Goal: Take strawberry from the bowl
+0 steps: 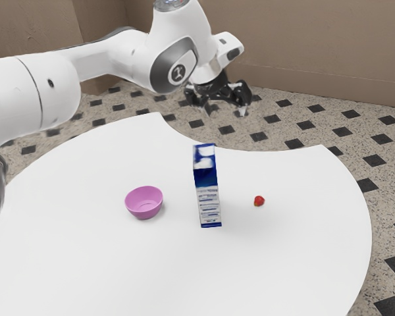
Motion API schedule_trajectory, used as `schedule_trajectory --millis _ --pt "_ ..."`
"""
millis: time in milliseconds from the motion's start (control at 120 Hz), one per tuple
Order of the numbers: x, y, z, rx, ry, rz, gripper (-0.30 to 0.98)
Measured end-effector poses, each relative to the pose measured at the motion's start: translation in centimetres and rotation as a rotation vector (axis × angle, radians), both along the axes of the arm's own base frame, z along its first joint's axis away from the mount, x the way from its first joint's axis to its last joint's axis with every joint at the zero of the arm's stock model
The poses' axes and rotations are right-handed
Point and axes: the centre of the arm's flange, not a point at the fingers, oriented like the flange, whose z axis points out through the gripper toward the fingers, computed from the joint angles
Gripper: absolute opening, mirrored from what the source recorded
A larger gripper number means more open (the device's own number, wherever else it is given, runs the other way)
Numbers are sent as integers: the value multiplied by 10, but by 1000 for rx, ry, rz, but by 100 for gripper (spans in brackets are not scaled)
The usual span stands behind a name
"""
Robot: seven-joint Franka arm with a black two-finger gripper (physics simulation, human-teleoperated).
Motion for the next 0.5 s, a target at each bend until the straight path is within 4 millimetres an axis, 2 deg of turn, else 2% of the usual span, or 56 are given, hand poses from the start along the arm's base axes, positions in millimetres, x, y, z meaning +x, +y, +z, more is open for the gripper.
schedule_trajectory --millis 42,125,200,242,308,408,450,500 --pt "-14 21 33 -5 18 19 66" --pt "-51 82 98 -37 60 80 67" --pt "-97 134 129 -42 121 141 67" --pt "-115 164 133 -28 162 182 67" --pt "-133 207 134 -7 225 236 68" --pt "-145 258 123 28 315 257 68" --pt "-145 274 114 54 351 252 68" --pt "-140 281 109 80 377 227 68"
